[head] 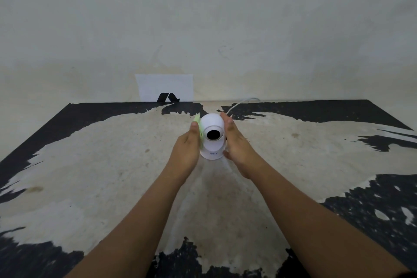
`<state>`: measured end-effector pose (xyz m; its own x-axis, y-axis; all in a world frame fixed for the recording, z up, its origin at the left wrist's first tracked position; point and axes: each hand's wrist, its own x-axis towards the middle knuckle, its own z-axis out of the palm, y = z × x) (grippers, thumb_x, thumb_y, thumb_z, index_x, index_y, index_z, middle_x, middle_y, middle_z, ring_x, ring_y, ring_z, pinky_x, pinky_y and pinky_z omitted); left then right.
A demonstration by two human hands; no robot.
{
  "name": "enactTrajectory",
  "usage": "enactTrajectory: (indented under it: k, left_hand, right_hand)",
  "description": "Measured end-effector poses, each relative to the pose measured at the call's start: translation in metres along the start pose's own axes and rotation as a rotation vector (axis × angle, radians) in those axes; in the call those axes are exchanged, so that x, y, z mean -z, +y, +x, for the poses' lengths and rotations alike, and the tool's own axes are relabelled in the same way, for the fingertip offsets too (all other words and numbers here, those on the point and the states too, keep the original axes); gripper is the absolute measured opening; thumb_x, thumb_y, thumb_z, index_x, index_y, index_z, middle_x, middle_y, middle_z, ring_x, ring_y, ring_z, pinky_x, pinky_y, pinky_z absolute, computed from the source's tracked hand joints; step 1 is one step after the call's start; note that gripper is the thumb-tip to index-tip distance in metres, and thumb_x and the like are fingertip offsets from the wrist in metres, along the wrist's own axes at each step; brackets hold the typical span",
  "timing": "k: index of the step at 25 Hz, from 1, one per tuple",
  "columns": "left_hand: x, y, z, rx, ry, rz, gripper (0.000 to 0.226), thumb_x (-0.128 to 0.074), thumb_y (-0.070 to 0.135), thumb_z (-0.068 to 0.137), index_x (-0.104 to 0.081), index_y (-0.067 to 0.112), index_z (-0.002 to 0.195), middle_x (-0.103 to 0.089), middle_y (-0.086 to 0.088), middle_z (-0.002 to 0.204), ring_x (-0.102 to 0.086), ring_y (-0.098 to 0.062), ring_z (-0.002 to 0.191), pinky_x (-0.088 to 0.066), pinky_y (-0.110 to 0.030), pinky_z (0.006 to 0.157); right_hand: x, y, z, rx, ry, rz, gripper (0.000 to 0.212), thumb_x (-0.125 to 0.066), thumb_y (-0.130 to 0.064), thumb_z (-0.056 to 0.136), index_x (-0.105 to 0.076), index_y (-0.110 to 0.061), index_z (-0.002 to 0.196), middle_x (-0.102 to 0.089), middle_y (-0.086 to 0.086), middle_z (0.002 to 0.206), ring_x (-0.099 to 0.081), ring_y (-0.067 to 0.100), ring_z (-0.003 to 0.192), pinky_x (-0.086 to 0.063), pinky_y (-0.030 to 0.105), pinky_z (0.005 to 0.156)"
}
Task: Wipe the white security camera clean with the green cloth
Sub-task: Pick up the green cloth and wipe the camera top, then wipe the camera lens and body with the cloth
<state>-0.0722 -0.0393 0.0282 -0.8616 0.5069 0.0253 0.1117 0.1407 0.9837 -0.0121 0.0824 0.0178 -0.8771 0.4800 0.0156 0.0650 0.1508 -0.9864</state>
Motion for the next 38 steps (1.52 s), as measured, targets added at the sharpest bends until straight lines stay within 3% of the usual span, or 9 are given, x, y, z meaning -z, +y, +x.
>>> enactTrajectory:
  k: [5,9,13,19,23,26,28,33,38]
  left_hand:
    - [-0.004,0.005,0.005,0.063,-0.034,-0.012,0.051,-0.02,0.056,0.095,-0.063,0.027,0.098,-0.064,-0.001,0.102,-0.058,-0.016,0.096,-0.046,-0.034,0.091]
    - [-0.001,-0.009,0.005,0.05,-0.008,0.294,0.039,-0.047,0.037,0.091,-0.064,0.003,0.091,-0.066,-0.016,0.088,-0.061,-0.033,0.082,-0.05,-0.055,0.084]
    - [0.007,-0.019,0.004,0.072,0.034,0.253,0.026,-0.052,0.029,0.075,-0.062,0.006,0.074,-0.068,-0.021,0.08,-0.067,-0.039,0.081,-0.055,-0.059,0.077]
    - [-0.003,-0.015,-0.029,0.055,-0.132,0.138,0.018,-0.049,0.016,0.092,-0.065,0.007,0.092,-0.069,-0.023,0.096,-0.067,-0.039,0.088,-0.056,-0.05,0.079]
    - [0.001,-0.013,-0.029,0.11,-0.176,-0.039,0.017,-0.048,0.01,0.094,-0.064,0.004,0.097,-0.07,-0.017,0.094,-0.069,-0.024,0.081,-0.059,-0.034,0.073]
    - [-0.001,-0.008,-0.026,0.109,-0.226,-0.088,0.017,-0.048,0.009,0.094,-0.064,0.003,0.098,-0.069,-0.013,0.09,-0.067,-0.021,0.079,-0.058,-0.031,0.071]
    - [0.0,-0.008,-0.026,0.108,-0.236,-0.082,0.017,-0.05,0.012,0.094,-0.064,0.005,0.099,-0.069,-0.011,0.089,-0.066,-0.02,0.077,-0.058,-0.03,0.07]
    - [0.016,-0.012,-0.01,0.091,0.097,-0.021,0.016,-0.048,0.024,0.095,-0.059,0.013,0.098,-0.056,-0.004,0.087,-0.054,-0.015,0.068,-0.053,-0.03,0.069]
    - [0.015,-0.008,0.016,0.12,0.025,-0.125,0.036,-0.043,0.037,0.096,-0.051,0.022,0.128,-0.055,0.001,0.123,-0.055,-0.02,0.11,-0.046,-0.039,0.1]
  right_hand:
    - [0.002,-0.001,-0.001,-0.001,0.003,-0.004,0.07,-0.018,-0.082,0.077,-0.027,-0.054,0.14,-0.03,-0.015,0.155,-0.032,0.013,0.14,-0.03,0.051,0.115]
    - [0.001,-0.001,0.0,-0.008,-0.004,0.0,0.069,-0.019,-0.086,0.073,-0.029,-0.06,0.136,-0.034,-0.014,0.154,-0.035,0.015,0.139,-0.031,0.052,0.114]
    - [0.002,0.001,0.0,0.001,-0.022,0.003,0.076,-0.019,-0.09,0.067,-0.027,-0.06,0.137,-0.031,-0.013,0.155,-0.033,0.016,0.14,-0.029,0.053,0.115]
    - [0.012,0.001,-0.007,0.023,-0.041,0.024,0.062,-0.027,-0.074,0.084,-0.029,-0.051,0.142,-0.03,-0.013,0.156,-0.032,0.012,0.141,-0.031,0.047,0.115]
    - [0.018,0.008,-0.029,0.018,0.13,-0.074,0.046,-0.052,-0.044,0.092,-0.047,-0.027,0.135,-0.056,0.0,0.127,-0.057,0.017,0.113,-0.049,0.032,0.091]
    - [0.026,0.014,-0.041,-0.033,-0.101,0.124,0.031,-0.064,-0.031,0.087,-0.065,-0.014,0.113,-0.071,0.005,0.105,-0.068,0.017,0.094,-0.055,0.029,0.08]
    - [0.029,0.018,-0.042,-0.052,-0.159,-0.023,0.019,-0.07,-0.024,0.084,-0.069,-0.011,0.097,-0.071,0.006,0.089,-0.066,0.015,0.077,-0.052,0.027,0.068]
    - [0.044,0.023,-0.023,-0.044,0.316,-0.108,0.03,-0.06,-0.03,0.086,-0.058,0.0,0.089,-0.059,0.016,0.079,-0.053,0.021,0.07,-0.041,0.037,0.063]
    - [0.028,0.011,-0.013,-0.045,0.423,-0.23,0.018,-0.051,-0.021,0.092,-0.055,-0.006,0.102,-0.056,0.004,0.089,-0.053,0.023,0.083,-0.042,0.035,0.072]
